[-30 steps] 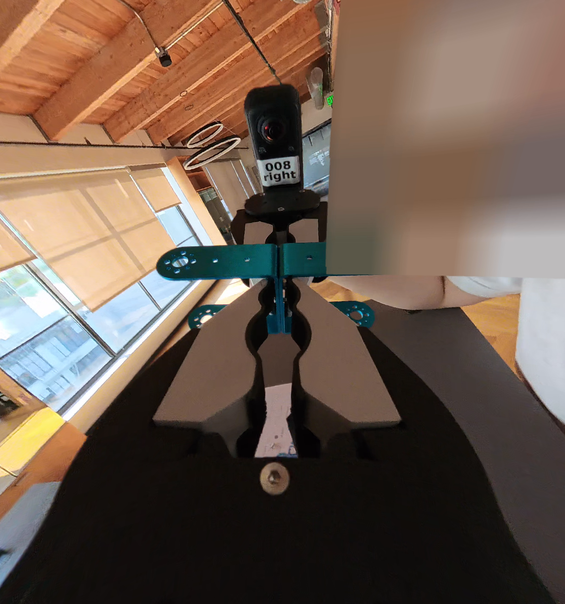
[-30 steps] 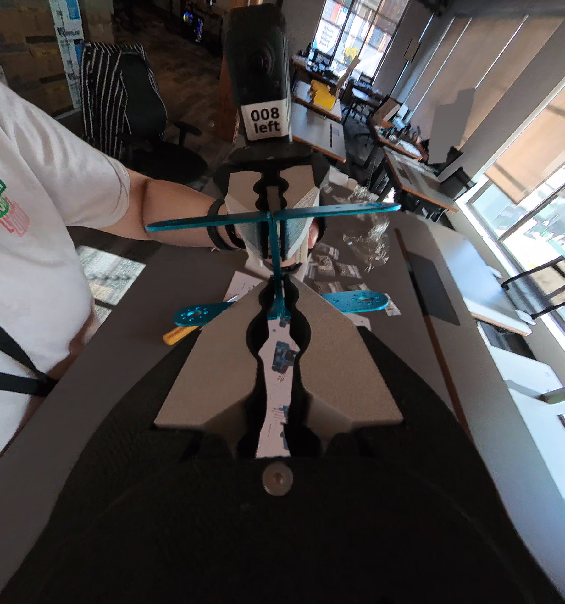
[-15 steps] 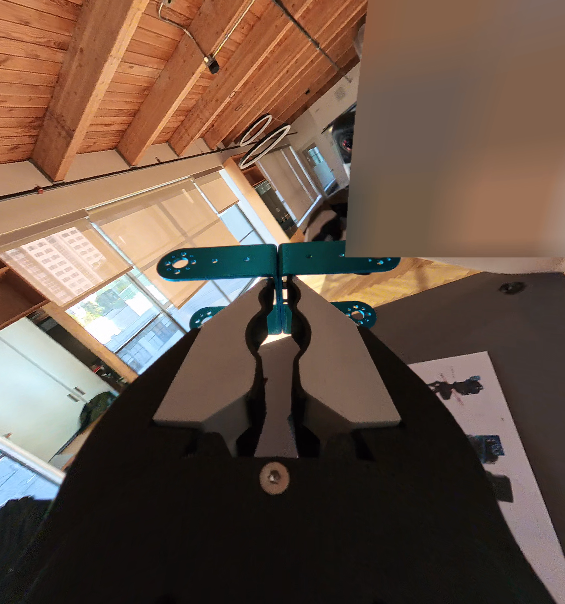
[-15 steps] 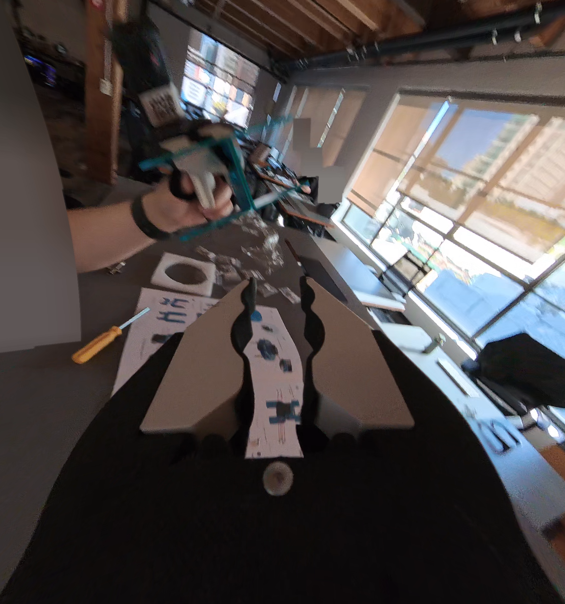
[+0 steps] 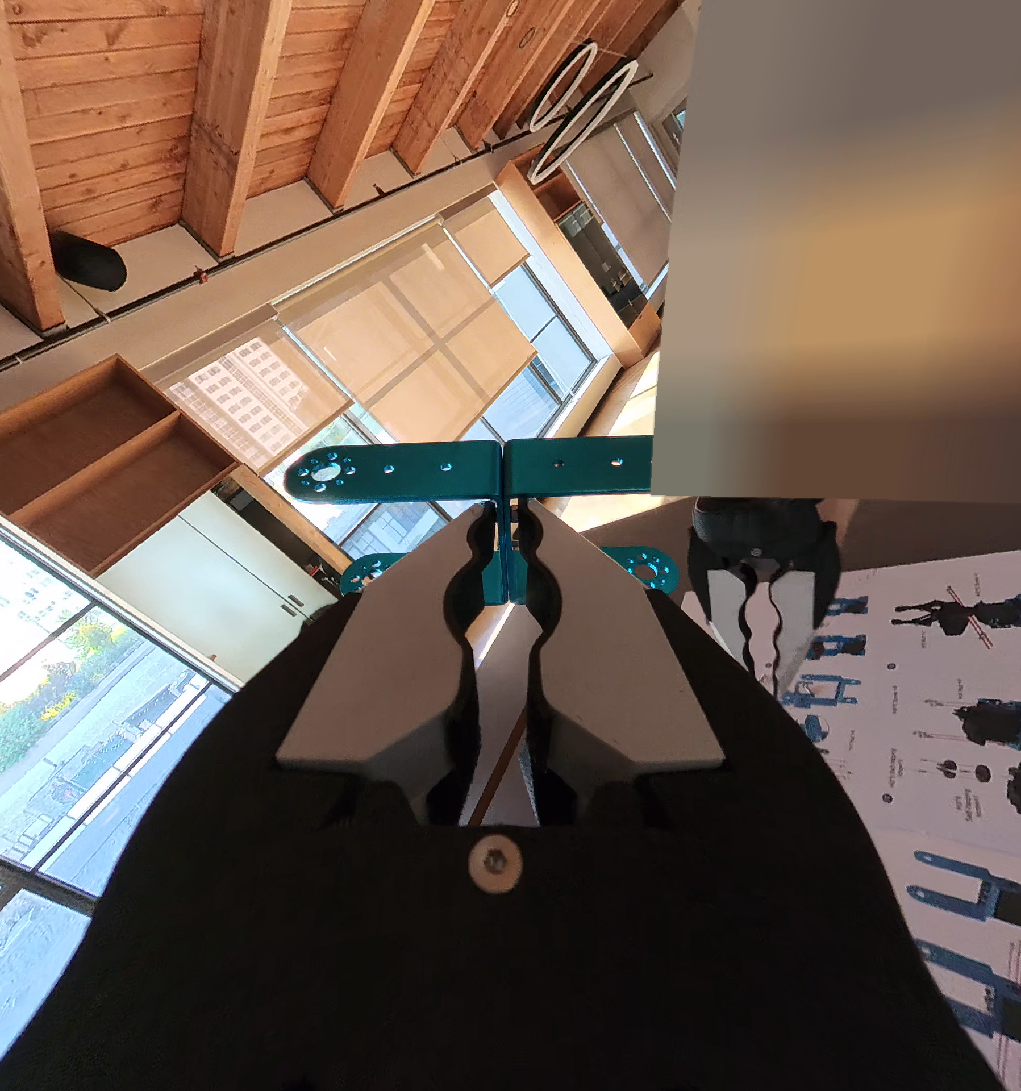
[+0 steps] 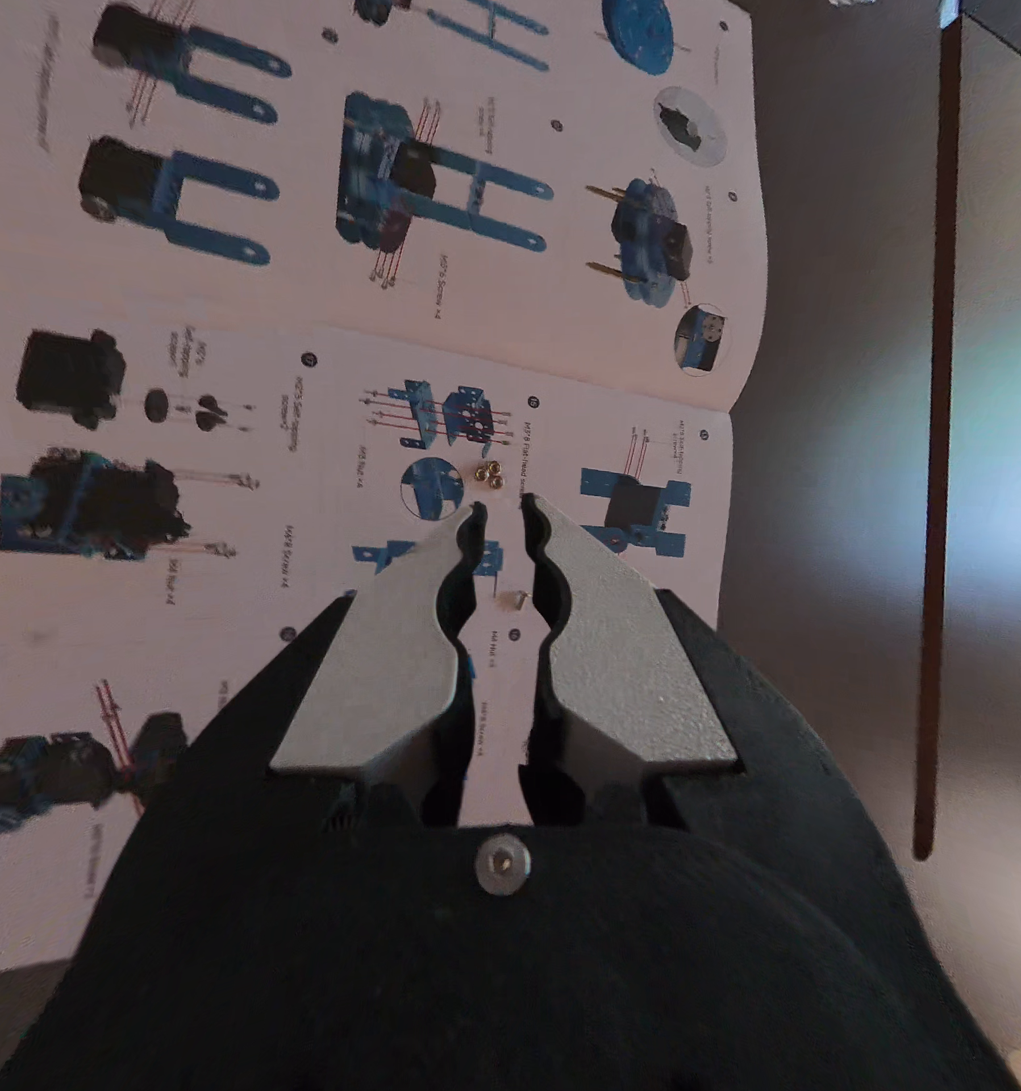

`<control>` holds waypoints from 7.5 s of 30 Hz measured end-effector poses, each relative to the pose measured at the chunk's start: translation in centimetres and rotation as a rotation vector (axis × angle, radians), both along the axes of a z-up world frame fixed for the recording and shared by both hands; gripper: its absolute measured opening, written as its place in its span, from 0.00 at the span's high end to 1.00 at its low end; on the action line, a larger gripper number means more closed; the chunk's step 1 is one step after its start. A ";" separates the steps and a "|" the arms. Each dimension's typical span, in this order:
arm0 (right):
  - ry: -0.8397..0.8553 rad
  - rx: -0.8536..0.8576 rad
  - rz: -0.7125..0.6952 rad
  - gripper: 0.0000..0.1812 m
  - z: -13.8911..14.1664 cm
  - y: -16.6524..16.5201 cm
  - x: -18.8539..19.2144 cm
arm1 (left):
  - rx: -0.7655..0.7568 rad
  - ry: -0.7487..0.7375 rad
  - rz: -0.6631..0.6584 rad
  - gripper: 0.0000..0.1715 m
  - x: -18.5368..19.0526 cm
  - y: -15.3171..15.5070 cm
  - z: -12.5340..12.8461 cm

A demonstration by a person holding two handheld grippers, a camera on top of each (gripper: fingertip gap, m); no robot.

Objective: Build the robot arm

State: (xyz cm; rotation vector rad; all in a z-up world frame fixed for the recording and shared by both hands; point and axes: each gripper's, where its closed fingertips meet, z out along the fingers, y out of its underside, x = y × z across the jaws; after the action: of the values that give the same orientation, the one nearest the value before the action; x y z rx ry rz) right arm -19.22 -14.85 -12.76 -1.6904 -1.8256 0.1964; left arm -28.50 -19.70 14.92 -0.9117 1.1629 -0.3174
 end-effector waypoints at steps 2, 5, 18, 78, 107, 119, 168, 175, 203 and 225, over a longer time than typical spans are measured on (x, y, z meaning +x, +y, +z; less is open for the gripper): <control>-0.047 -0.035 0.082 0.93 -0.4 0.5 -0.1 | -0.013 0.009 0.005 0.97 -0.5 0.3 -0.2; -0.085 -0.180 0.144 0.93 -0.9 0.2 -0.3 | -0.034 -0.004 -0.004 0.97 -1.1 0.5 0.1; -0.283 -0.238 0.256 0.93 -2.9 0.5 -1.0 | -0.082 -0.002 -0.032 0.97 -1.1 0.4 0.1; 0.933 0.748 -0.308 0.98 35.1 -10.1 -12.8 | -0.291 -0.468 -0.037 0.97 -6.6 0.2 6.6; 0.911 0.867 -0.208 0.98 31.2 -5.5 -17.2 | -0.345 -0.387 0.293 0.97 -9.7 5.0 4.2; 0.870 0.925 -0.225 0.98 31.1 -4.8 -17.1 | -0.351 -0.386 0.241 0.97 -9.3 4.1 4.6; 0.687 0.984 -0.235 0.98 30.3 -2.7 -15.1 | -0.392 -0.414 0.131 0.97 -5.1 3.0 3.8; 0.727 0.955 -0.201 0.98 30.7 -3.5 -15.0 | -0.394 -0.416 0.152 0.97 -6.2 3.7 3.9; -0.209 -0.295 0.200 0.97 -0.2 -6.7 -14.2 | -0.290 -0.300 0.088 0.97 -14.1 -0.2 6.3; 0.252 -0.257 0.269 0.86 10.2 -6.0 -12.7 | -0.372 -0.150 -0.051 0.97 -8.7 -2.5 4.1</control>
State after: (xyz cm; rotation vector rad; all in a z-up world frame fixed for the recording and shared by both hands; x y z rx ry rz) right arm -31.95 -20.84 -2.58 -1.4965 -1.8875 0.7516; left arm -37.15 -22.17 19.06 -1.1606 1.0056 -0.6480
